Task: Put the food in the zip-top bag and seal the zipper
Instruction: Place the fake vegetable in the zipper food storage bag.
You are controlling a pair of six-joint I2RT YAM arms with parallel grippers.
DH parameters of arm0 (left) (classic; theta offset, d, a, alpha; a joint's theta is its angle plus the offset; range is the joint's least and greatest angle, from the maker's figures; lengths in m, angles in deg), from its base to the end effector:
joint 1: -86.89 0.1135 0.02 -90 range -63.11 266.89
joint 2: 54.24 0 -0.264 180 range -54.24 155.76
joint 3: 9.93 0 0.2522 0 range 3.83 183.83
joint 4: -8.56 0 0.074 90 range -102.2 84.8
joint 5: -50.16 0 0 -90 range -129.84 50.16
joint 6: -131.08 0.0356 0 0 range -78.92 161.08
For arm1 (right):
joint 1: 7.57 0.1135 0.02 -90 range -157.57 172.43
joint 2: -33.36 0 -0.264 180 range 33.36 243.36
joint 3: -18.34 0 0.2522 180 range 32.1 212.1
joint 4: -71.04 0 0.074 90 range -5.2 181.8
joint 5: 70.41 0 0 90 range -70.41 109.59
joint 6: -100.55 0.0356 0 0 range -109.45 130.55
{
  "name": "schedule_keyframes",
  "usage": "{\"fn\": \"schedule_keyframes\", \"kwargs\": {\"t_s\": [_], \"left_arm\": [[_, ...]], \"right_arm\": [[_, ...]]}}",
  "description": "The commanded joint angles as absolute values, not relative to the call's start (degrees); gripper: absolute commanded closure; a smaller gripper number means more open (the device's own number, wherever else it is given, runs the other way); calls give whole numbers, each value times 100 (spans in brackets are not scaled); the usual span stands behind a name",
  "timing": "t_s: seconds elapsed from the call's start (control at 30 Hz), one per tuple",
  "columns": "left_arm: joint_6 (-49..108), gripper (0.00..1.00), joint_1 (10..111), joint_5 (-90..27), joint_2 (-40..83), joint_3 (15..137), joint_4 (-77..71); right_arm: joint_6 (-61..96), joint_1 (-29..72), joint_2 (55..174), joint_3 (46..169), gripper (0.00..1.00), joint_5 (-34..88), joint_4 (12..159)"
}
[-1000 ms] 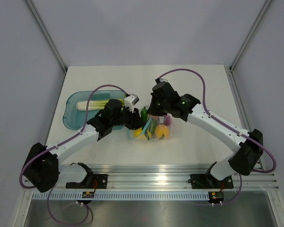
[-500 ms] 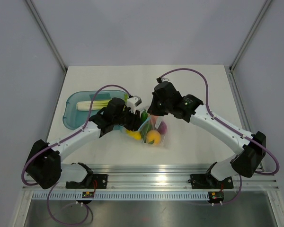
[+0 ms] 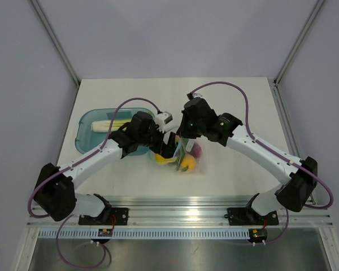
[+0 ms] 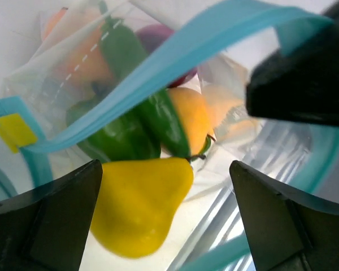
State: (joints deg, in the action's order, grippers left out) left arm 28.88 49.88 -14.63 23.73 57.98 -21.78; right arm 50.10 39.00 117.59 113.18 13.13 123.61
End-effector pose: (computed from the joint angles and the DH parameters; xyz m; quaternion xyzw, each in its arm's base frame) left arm 0.2258 -0.1892 0.2588 0.2797 0.8456 -0.3505 0.2897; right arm 0.2247 0.2316 0.3495 -0.0329 0.9116 0.2399 0.3321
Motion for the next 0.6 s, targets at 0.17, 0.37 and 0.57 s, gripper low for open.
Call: {"fn": "schedule_keyframes", "kwargs": {"t_s": [0.17, 0.37, 0.57], "left_arm": [[2984, 1, 4998, -2409, 958, 6166, -3033], [2509, 1, 5007, -3676, 157, 5270, -2516], [2070, 2, 5007, -3958, 279, 5005, -2436]], "right_arm": [[5028, 3937, 11580, 11402, 100, 1124, 12101], [4993, 3928, 11615, 11437, 100, 1115, 12101], [4966, 3937, 11598, 11446, 100, 1132, 12136]]}}
